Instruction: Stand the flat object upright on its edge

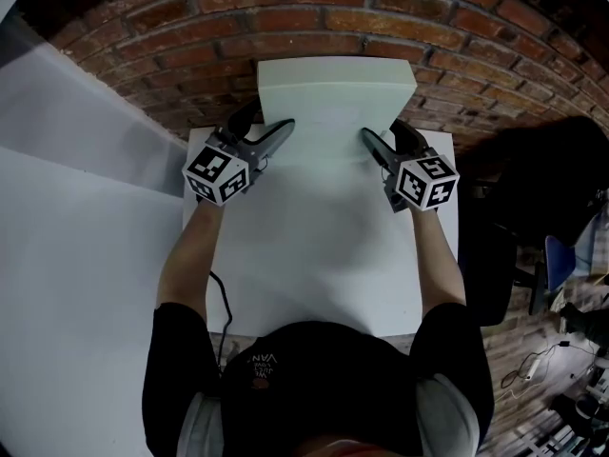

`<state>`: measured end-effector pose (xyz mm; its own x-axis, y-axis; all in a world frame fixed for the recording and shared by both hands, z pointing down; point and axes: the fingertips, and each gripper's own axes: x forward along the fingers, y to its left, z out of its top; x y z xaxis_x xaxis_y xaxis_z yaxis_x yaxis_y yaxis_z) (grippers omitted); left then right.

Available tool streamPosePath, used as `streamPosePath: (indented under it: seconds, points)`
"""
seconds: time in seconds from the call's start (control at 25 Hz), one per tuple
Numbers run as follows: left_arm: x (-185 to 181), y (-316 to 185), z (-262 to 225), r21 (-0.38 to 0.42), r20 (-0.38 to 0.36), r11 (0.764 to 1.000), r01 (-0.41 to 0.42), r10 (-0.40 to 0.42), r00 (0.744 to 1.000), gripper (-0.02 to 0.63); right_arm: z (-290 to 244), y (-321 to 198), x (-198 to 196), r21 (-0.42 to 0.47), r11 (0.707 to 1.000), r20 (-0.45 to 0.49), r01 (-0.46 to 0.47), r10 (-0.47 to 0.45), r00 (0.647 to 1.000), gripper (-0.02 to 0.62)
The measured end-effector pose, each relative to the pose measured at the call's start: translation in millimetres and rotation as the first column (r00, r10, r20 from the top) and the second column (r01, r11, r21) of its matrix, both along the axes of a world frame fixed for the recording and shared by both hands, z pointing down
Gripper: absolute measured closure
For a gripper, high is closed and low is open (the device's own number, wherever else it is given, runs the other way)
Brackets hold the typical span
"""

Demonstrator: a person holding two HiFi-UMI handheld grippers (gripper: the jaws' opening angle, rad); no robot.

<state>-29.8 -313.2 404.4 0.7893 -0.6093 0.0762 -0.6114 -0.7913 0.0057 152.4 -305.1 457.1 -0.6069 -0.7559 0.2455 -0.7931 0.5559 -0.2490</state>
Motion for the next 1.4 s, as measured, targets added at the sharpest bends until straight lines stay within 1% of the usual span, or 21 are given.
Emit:
streamPosePath:
  seconds: [0.12, 0.32, 0.52, 0.72, 1.4]
  points:
    - [-0.6, -5.0, 4.5, 0.003, 0.006, 1.000, 0.002, -0.002, 1.000, 0.298, 1.8, -4.8, -0.1, 0.008, 1.000, -0.010, -0.001, 0.001, 1.000, 0.325]
    - [-0.4, -12.8, 11.7, 0.018, 0.038, 1.000, 0.003, -0.004, 0.999, 0.296, 7.4, -12.4, 0.2, 0.014, 1.000, -0.017, -0.009, 0.009, 1.000, 0.325]
    - [-3.8, -23.7, 19.4, 0.011, 0.050, 0.999, 0.040, -0.041, 0.998, 0.298, 12.4, -17.5, -0.7, 0.007, 1.000, 0.003, -0.021, 0.021, 1.000, 0.337]
    - [-5.2, -28.7, 26.1, 0.011, 0.064, 0.998, 0.057, -0.058, 0.996, 0.298, 18.9, -22.4, -1.8, 0.005, 1.000, 0.004, -0.026, 0.026, 1.000, 0.337]
    - [-10.5, -44.4, 28.2, 0.072, 0.104, 0.987, 0.147, -0.154, 0.983, 0.310, 20.1, -39.5, -4.2, 0.048, 0.997, -0.022, -0.059, 0.060, 0.998, 0.337]
